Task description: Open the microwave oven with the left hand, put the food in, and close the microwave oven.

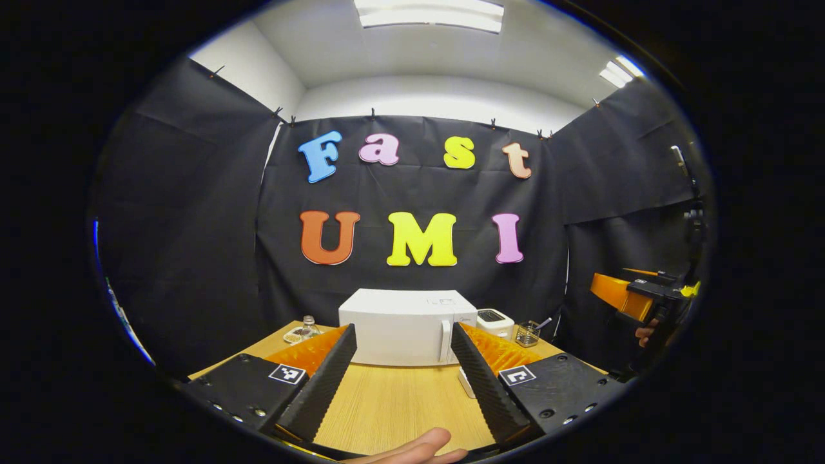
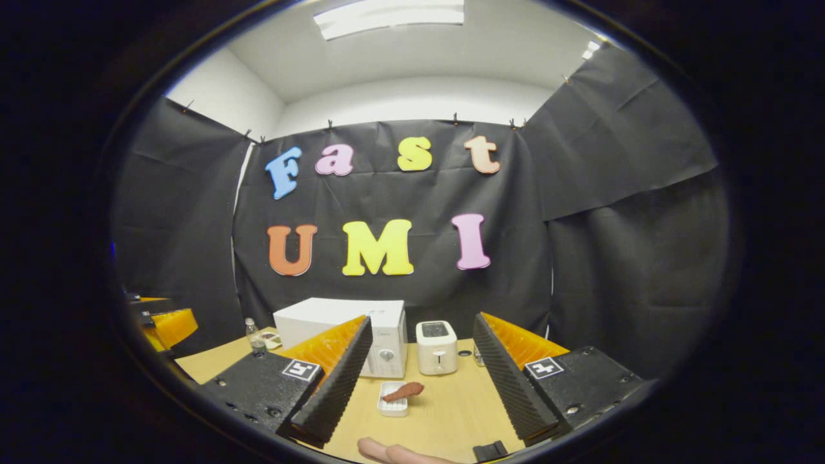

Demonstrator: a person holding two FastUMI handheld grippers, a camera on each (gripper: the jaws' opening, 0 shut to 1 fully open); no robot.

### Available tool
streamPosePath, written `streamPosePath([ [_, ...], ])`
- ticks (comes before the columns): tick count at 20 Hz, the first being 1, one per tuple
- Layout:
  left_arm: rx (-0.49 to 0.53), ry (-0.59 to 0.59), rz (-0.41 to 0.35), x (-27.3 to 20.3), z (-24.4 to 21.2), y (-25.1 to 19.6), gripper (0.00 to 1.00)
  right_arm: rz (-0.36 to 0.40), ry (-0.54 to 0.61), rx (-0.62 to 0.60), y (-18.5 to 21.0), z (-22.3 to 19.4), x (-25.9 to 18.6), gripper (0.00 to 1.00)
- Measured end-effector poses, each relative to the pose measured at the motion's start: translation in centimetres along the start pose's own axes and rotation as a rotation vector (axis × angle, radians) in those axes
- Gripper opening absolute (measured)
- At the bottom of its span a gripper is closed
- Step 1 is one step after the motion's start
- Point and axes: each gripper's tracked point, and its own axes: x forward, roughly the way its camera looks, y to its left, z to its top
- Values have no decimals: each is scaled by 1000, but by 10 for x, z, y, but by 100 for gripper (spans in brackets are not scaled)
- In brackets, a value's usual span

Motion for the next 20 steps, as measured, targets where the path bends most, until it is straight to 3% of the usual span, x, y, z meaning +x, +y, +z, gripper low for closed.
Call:
streamPosePath([
  [1, -1, 3, 0, 0, -1, -1, 81, 2, 2, -1, 0, -1, 0, 100],
  [5, -8, 10, -2, 3, -4, 0, 81, -2, 2, 2, -3, -4, 1, 100],
  [6, -14, 9, -7, 5, -4, -2, 81, -1, 1, 4, -4, -5, 1, 89],
  [9, -17, 16, -34, 19, -10, -10, 81, -7, 0, 4, -6, -10, 2, 90],
  [10, -5, 25, -39, 26, -15, -12, 81, -8, 0, 3, -7, -11, 2, 100],
  [11, 5, 28, -41, 32, -17, -14, 93, -8, -1, 3, -8, -13, 4, 90],
  [14, 18, 45, -63, 61, -31, -29, 93, -6, -5, 8, -13, -19, 6, 89],
  [15, 15, 56, -79, 71, -38, -38, 93, -6, -6, 9, -16, -21, 7, 100],
  [16, 15, 65, -92, 84, -44, -46, 93, -7, -8, 12, -20, -21, 7, 89],
  [20, 18, 111, -120, 145, -79, -70, 93, -37, -18, 18, -42, -25, 8, 89],
])
